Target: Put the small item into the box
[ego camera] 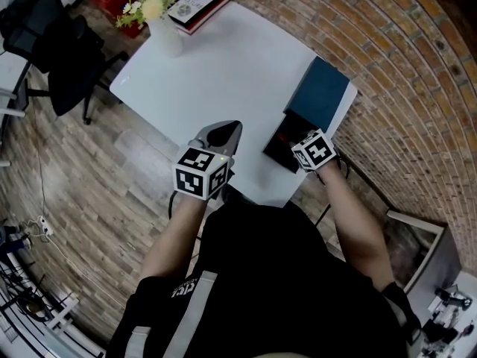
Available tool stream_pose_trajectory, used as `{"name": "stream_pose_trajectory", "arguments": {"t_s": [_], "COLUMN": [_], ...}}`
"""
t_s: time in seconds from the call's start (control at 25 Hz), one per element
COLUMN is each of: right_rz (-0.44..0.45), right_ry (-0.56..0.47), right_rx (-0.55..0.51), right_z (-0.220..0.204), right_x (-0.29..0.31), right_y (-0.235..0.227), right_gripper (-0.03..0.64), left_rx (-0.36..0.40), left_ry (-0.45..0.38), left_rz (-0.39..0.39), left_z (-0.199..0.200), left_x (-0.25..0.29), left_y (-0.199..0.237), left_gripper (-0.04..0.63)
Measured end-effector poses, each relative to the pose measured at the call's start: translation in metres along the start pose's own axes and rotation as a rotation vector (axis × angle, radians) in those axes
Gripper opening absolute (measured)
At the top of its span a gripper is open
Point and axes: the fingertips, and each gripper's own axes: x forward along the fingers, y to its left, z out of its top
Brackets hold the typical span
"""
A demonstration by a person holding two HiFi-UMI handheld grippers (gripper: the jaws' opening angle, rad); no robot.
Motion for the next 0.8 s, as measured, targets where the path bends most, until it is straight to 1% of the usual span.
{"name": "stream_pose_trajectory", "arguments": {"t_s": [0.16,0.28,0.48,0.64,0.8], "right_rz": [-0.022,-0.023,-0.073,-0.075,-0.100], "right_ry": [-0.129,-0.199,-0.302,-0.388,-0.481], "right_rx": [0.103,0.121,0.187,0.229,0.277], "right_z": [0.007,0.003,-0.004,-0.013,-0.030], "right_x": [-0.029,-0.046,-0.079,-0.103,-0.130], "right_y": [-0.001,0.013,0.027,0.027,0.011], "right_gripper": [0.031,0.026,0.006,0.002,0.000], "left_rx": [0.024,0.062,0.129,0.161,0.185], "left_ry": [-0.005,-0.003,-0.015,-0.037,-0.053], "left_rz": [-0.033,-0.067,-0.116,-0.130,-0.127], "left_z": [0.003,0.004,0.017,0.028,0.036], "left_x": [-0.010,-0.019,-0.023,-0.022,-0.019], "left_y": [-0.006,-0.015,-0.033,-0.051,-0.074], "left_gripper": [0.006,0.006,0.006,0.006,0.006]}}
